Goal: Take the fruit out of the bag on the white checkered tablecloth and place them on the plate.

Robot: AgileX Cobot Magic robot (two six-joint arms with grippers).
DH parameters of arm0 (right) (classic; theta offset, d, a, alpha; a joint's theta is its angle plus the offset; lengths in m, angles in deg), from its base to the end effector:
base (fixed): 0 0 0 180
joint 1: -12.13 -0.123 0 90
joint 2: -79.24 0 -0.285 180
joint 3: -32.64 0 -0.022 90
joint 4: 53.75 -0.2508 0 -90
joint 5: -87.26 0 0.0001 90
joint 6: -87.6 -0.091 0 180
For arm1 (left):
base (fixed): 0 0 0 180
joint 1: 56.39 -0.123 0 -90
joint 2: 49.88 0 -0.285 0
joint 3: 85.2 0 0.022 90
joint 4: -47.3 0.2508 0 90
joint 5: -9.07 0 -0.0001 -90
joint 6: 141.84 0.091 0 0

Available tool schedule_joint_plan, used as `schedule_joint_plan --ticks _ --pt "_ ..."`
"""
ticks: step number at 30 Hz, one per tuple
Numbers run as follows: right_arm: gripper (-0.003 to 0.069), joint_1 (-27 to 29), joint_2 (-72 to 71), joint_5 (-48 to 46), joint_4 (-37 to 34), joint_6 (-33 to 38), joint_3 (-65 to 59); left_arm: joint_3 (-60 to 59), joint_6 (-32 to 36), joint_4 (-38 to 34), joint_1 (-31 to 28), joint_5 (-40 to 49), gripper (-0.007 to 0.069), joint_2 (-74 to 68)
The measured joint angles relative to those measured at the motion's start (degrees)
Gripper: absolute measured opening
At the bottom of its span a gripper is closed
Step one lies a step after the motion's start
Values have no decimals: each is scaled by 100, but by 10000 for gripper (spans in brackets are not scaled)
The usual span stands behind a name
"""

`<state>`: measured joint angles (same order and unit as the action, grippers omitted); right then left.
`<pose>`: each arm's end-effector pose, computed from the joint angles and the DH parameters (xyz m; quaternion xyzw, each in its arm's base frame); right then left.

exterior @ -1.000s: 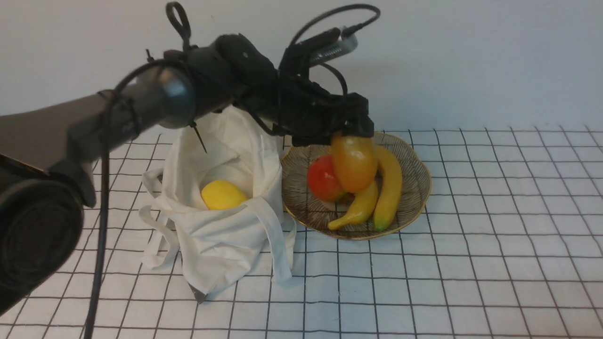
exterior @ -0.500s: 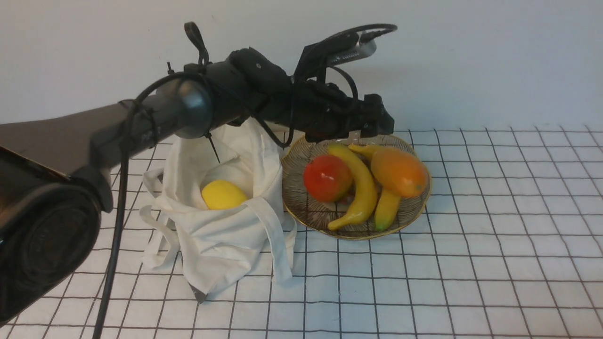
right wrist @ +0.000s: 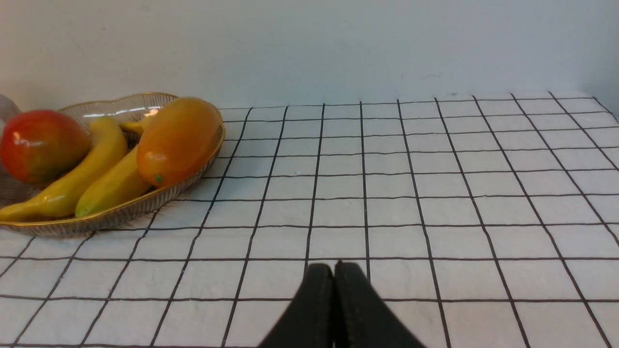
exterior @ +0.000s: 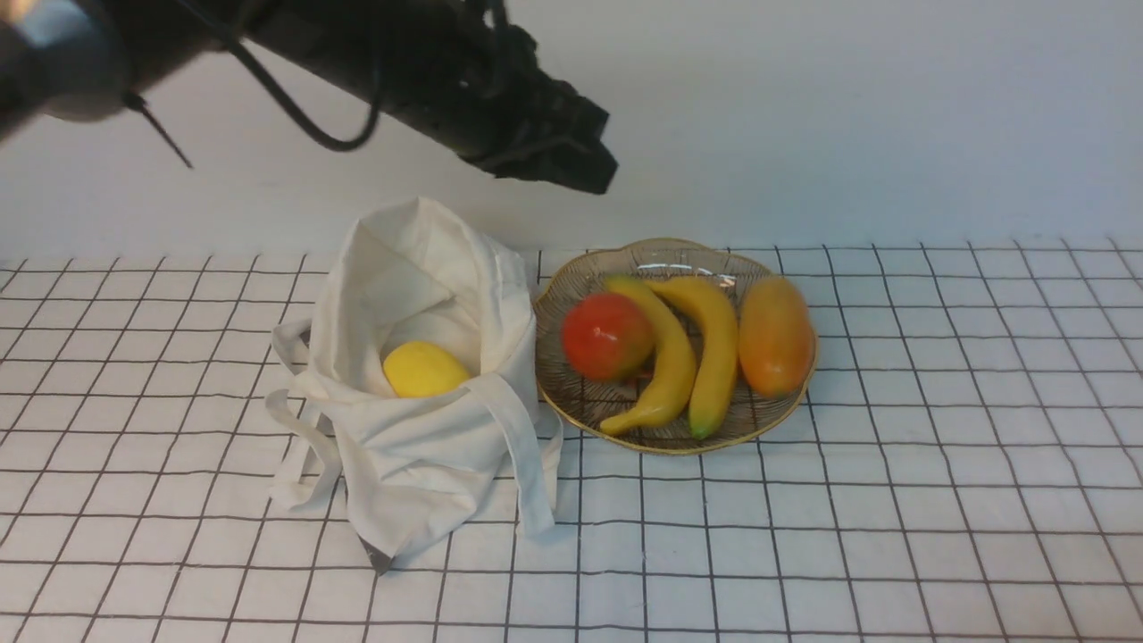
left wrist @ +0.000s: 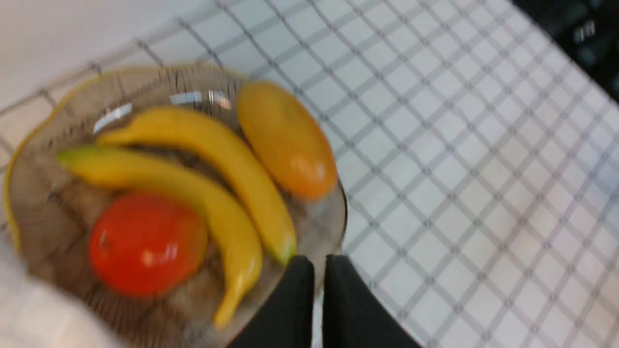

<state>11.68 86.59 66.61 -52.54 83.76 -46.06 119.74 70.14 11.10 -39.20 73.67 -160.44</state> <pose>0.0532 -0.0003 0.1724 0.0180 0.8021 0.0135 0.5968 0.3605 -0.1624 0.3677 0.3306 0.8589 -0.2715 0.2815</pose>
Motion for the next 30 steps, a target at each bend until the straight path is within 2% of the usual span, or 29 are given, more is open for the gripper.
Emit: schedule_joint_plan --ticks 3,8,16,20,21,24,26,30 --pt "-15 0 0 0 0 0 0 0 -38 503 -99 489 -8 418" --pt "-15 0 0 0 0 0 0 -628 -408 1369 -152 599 -8 1324" --pt "-15 0 0 0 0 0 0 -2783 -547 1555 -152 472 -8 2820" --pt "-15 0 0 0 0 0 0 -4604 -583 1394 -152 -707 -8 4083" --pt "-15 0 0 0 0 0 0 -5310 -630 1214 -152 -1379 -8 4582" --pt "-15 0 0 0 0 0 0 -5966 -661 981 -152 -2173 -8 5101" --pt "-15 0 0 0 0 0 0 -6836 -690 621 -152 -3211 -8 5685" --pt "-15 0 0 0 0 0 0 -7623 -690 188 -152 -4030 -8 6366"
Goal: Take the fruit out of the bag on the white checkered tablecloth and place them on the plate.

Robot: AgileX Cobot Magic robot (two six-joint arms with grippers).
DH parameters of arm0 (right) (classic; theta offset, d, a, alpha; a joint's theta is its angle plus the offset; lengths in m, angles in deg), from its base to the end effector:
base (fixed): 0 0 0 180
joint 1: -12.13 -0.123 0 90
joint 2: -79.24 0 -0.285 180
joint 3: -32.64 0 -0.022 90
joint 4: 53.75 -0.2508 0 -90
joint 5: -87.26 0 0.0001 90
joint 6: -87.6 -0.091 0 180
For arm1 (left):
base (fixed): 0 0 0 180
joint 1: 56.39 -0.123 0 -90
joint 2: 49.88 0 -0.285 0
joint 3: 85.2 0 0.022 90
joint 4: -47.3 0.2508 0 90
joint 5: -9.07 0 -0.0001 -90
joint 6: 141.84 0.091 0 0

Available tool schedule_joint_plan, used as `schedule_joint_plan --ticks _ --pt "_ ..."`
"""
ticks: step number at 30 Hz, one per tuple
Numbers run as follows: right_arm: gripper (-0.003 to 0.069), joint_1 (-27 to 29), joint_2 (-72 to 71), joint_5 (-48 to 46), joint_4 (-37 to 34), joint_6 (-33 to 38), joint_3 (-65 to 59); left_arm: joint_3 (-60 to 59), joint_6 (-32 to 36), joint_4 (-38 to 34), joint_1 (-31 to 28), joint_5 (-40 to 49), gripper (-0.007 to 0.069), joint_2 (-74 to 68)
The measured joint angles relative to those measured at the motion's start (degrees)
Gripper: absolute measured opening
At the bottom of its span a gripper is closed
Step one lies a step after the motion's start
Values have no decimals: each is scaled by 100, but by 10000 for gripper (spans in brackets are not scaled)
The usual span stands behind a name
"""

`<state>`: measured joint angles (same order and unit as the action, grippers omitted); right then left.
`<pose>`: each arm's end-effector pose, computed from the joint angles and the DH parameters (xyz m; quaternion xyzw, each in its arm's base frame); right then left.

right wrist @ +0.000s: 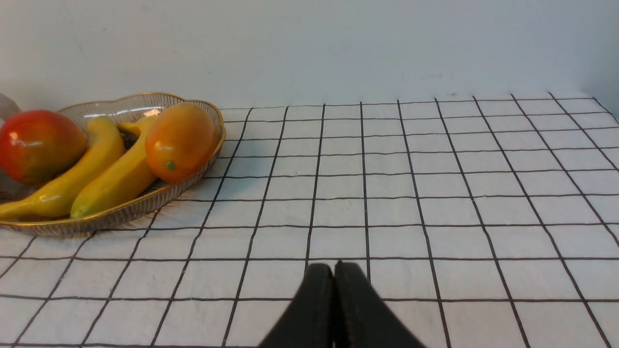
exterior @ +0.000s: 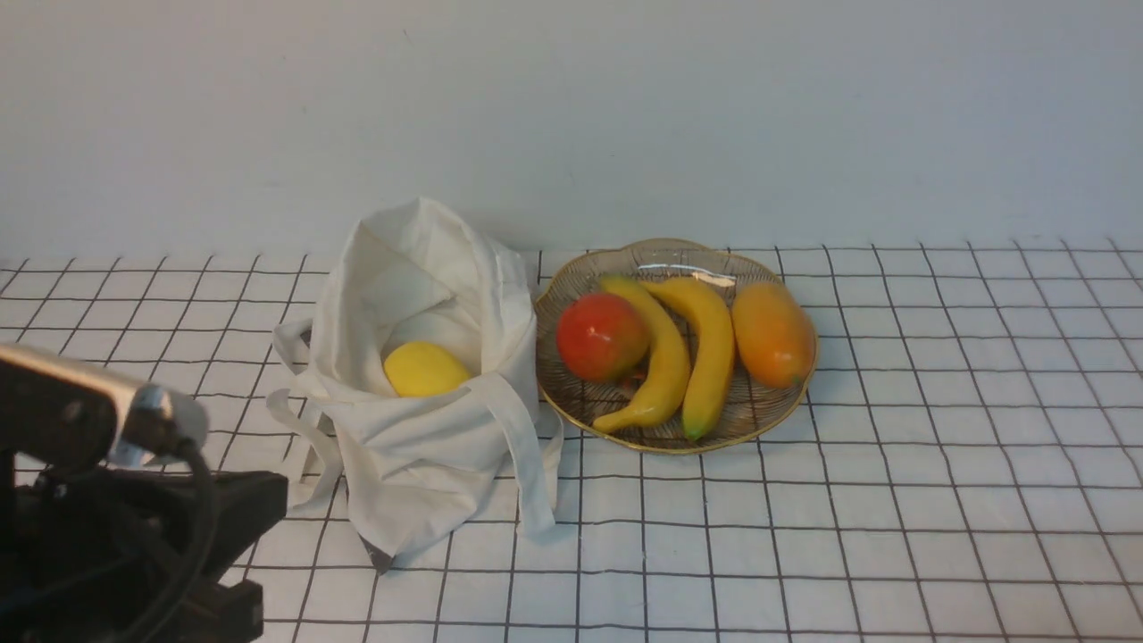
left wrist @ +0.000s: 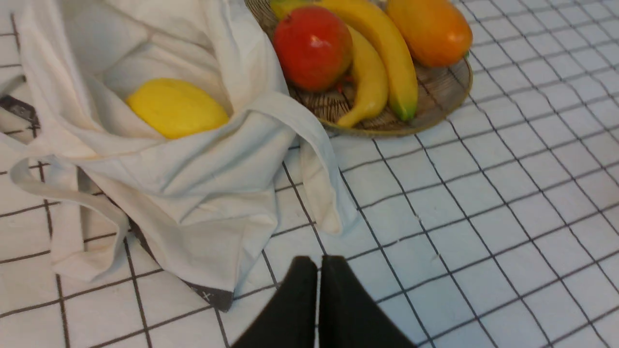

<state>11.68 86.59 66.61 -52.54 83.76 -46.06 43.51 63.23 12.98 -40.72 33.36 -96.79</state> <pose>0.0532 -0.0003 0.1724 0.0180 0.8021 0.0135 0.5968 0.1236 -0.0566 0.2746 0.1253 0.8470 -0.1973 0.4774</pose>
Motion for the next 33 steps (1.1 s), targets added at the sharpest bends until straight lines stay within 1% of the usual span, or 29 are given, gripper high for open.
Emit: schedule_joint_plan --ticks 3,6,12,17,22,23,24,25,26,27,28,29,30,31,32,33 --pt "-15 0 0 0 0 0 0 -318 0 -158 0 -155 -8 290" --pt "-15 0 0 0 0 0 0 -467 0 -206 0 -111 -8 376" --pt "-15 0 0 0 0 0 0 -493 258 -204 0 -36 -8 376" --pt "-15 0 0 0 0 0 0 -513 278 -204 0 -36 -8 376" --pt "-15 0 0 0 0 0 0 -834 211 67 0 -328 -8 583" --pt "-15 0 0 0 0 0 0 -965 107 228 0 -432 -8 689" --pt "-15 0 0 0 0 0 0 -1320 -286 713 0 -837 -8 1001" --pt "-15 0 0 0 0 0 0 -1495 -463 982 0 -1015 -8 1177" --pt "-15 0 0 0 0 0 0 -1627 -651 1125 0 -1141 -8 1319" --pt "-15 0 0 0 0 0 0 -1930 -1113 1735 -20 -1378 -8 1688" --pt "-15 0 0 0 0 0 0 -1971 -1250 1812 -26 -1404 -8 1741" --pt "-15 0 0 0 0 0 0 -2128 -1525 2110 -81 -1493 -8 2011" --pt "-15 0 0 0 0 0 0 -2395 -2081 2631 -235 -1539 -8 2372" --pt "-15 0 0 0 0 0 0 -2451 -2148 2742 -259 -1539 -8 2469" --pt "-15 0 0 0 0 0 0 -2599 -2573 3020 -448 -1506 -8 2785" --pt "-15 0 0 0 0 0 0 -2681 -2815 3193 -568 -1426 -8 2953"
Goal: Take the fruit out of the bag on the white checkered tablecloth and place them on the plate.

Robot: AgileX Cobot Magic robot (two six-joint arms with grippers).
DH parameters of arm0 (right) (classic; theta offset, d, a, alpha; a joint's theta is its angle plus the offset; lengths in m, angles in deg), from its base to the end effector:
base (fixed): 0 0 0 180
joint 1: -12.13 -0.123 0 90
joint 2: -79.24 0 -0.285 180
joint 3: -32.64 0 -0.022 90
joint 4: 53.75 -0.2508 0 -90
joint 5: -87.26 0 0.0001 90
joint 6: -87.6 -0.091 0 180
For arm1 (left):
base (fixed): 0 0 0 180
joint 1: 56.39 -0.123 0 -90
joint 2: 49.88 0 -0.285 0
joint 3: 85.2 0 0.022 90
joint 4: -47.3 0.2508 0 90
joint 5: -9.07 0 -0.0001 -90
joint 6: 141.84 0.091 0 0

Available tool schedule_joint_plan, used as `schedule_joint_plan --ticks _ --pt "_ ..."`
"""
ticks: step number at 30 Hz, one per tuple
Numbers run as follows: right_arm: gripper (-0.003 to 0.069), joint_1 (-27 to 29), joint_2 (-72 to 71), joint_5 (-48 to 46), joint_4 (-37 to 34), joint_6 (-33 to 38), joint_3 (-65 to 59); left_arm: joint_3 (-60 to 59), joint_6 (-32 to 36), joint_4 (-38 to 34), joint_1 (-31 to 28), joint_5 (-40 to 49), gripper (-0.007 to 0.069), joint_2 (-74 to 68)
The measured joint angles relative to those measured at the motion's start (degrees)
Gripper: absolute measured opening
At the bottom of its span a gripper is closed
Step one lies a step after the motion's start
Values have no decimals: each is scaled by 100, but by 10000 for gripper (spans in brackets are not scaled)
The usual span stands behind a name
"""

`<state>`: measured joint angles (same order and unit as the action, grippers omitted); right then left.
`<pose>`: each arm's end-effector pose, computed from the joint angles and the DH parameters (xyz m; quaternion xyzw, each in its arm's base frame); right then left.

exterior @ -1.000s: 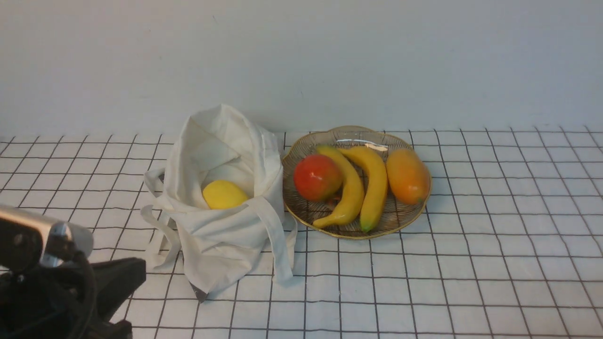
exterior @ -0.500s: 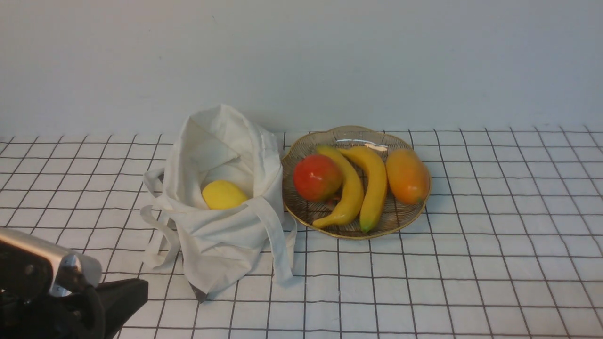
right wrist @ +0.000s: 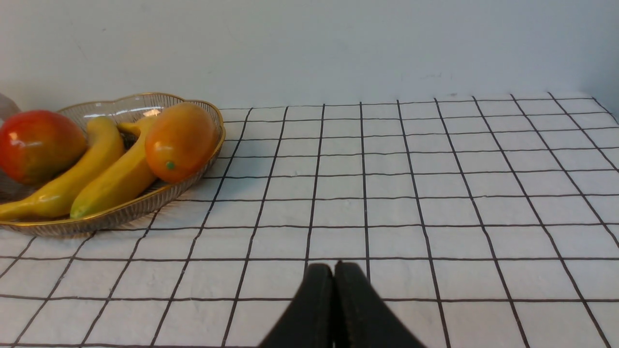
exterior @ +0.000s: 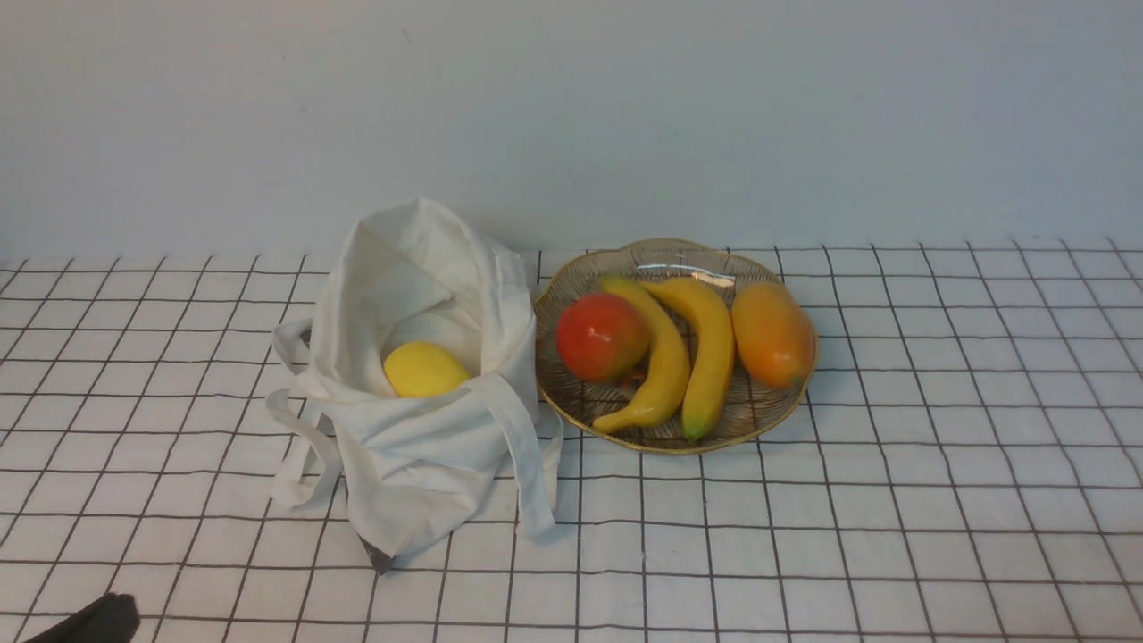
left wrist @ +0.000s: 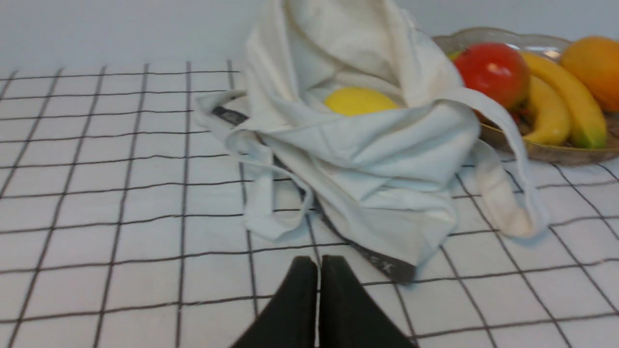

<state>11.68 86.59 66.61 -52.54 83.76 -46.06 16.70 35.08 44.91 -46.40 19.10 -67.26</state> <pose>0.0532 -0.0003 0.1724 0.0180 0.8021 0.0135 0.5968 0.0663 -0.0124 0.1817 0.0338 0.7953 -0.0841 0.5994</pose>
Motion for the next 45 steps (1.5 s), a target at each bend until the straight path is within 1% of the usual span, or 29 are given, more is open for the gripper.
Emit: schedule_joint_plan --ticks 2,3,4,7,9,11,15,45 --pt "-15 0 0 0 0 0 0 -68 -302 239 -322 285 -8 423" --pt "-15 0 0 0 0 0 0 -68 -302 239 -350 315 -8 458" --pt "-15 0 0 0 0 0 0 -68 -373 352 -536 581 -8 763" --pt "-15 0 0 0 0 0 0 -69 -310 407 -637 996 -8 989" --pt "-15 0 0 0 0 0 0 -74 -171 425 -644 1123 -8 1015" --pt "-15 0 0 0 0 0 0 -74 29 420 -644 1144 -8 1019" --pt "-15 0 0 0 0 0 0 -74 177 382 -644 1144 -8 1019" --pt "-15 0 0 0 0 0 0 -74 223 374 -644 1151 -8 1019"
